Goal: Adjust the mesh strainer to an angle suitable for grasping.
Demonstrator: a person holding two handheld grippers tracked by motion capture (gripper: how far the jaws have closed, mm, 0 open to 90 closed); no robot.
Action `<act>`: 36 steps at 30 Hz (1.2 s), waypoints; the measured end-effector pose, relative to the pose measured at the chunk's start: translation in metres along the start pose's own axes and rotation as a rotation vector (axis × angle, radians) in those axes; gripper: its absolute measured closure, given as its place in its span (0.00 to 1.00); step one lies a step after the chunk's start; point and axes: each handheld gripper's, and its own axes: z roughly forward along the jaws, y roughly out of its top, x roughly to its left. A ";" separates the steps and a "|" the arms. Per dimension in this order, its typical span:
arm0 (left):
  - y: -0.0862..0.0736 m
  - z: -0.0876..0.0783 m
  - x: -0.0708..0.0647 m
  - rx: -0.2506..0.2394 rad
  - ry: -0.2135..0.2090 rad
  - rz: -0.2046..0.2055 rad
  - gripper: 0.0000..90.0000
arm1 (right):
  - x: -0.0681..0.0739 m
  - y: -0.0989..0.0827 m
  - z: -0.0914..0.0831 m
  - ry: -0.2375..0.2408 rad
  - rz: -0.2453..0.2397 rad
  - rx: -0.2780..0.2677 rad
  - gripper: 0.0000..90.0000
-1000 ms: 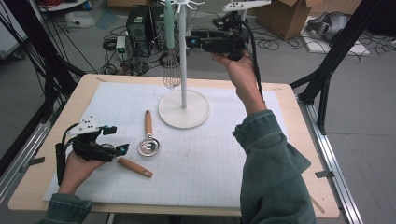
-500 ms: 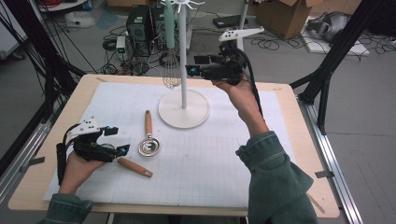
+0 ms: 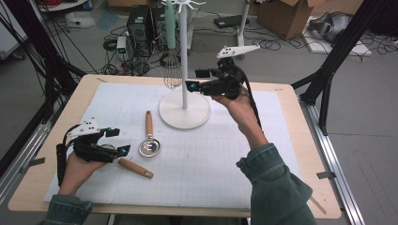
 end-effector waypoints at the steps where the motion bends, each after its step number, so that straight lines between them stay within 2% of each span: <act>1: 0.000 0.000 0.000 0.002 0.000 0.003 0.20 | 0.001 -0.003 0.001 0.004 0.006 0.004 0.31; 12: -0.002 0.000 0.001 0.013 0.008 0.012 0.28 | 0.014 -0.044 0.015 0.019 0.004 0.061 0.31; 14: -0.002 0.000 0.001 0.017 0.011 0.016 0.30 | 0.015 -0.048 0.018 0.021 0.014 0.080 0.30; 20: -0.004 0.001 0.002 0.026 0.009 0.021 0.35 | 0.024 -0.060 0.022 0.028 -0.004 0.089 0.30; 26: -0.005 0.003 0.002 0.033 -0.011 0.027 0.43 | 0.032 -0.074 0.025 0.031 -0.012 0.114 0.30; 32: -0.006 0.009 0.000 0.077 -0.046 0.048 0.54 | 0.038 -0.089 0.026 0.033 -0.012 0.132 0.30; 36: -0.007 0.010 0.003 0.125 -0.068 0.071 0.67 | 0.044 -0.100 0.029 0.039 -0.019 0.140 0.30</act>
